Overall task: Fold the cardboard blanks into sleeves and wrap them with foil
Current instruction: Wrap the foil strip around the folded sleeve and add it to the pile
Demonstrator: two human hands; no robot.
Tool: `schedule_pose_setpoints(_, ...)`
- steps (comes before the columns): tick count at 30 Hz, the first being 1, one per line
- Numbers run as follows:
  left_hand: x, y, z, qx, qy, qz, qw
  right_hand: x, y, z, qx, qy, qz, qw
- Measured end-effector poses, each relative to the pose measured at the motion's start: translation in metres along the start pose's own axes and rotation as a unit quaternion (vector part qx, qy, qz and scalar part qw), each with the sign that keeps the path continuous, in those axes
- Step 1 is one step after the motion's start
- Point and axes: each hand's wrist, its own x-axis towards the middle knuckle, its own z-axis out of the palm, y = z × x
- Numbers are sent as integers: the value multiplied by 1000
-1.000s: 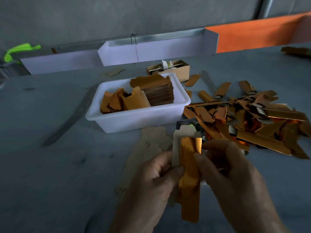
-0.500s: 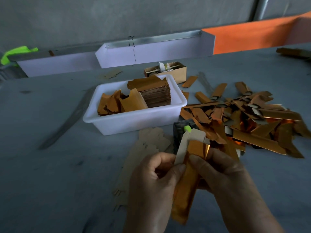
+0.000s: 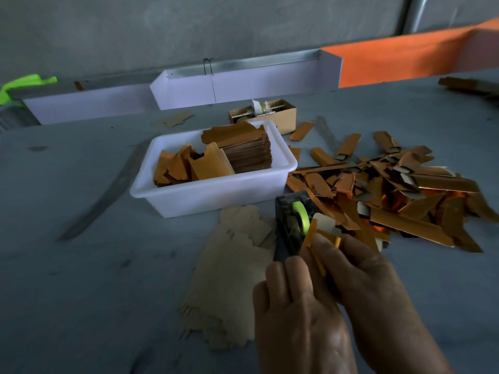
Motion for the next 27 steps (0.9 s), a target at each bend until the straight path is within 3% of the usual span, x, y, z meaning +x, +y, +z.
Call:
schedule_pose_setpoints(3,-6,4,0,-101,-6,-33,994,0,0,1,-4,-22,13,1000)
schedule_pose_setpoints(6,-4,6,-12,-135,27,8,990,2,1,-1,2,-20,27,999)
schedule_pose_setpoints(9,-7,-2,-19,-258,-9,-14,966,1,-4,-4,37,-22,34,998)
schedule_pose_setpoints(10,-5,-6,-24,-335,-2,-60,940,0,-6,-4,54,-27,36,998)
schedule_pose_setpoints(12,3,-14,-32,-477,-61,-191,856,-2,-10,-4,75,-35,33,996)
schedule_pose_setpoints(15,9,-26,-39,-585,-205,-260,740,-5,-12,-2,64,-40,11,997)
schedule_pose_setpoints(16,10,-27,-41,-604,-224,-267,716,-6,-12,-1,61,-43,7,997)
schedule_pose_setpoints(19,9,-27,-34,-606,-229,-270,713,-9,-13,1,70,-36,21,997)
schedule_pose_setpoints(24,7,-24,-26,-575,-208,-255,749,-6,-12,-4,99,-20,79,992)
schedule_pose_setpoints(27,7,-28,-28,-598,-260,-224,724,-6,-13,-7,81,-1,81,993)
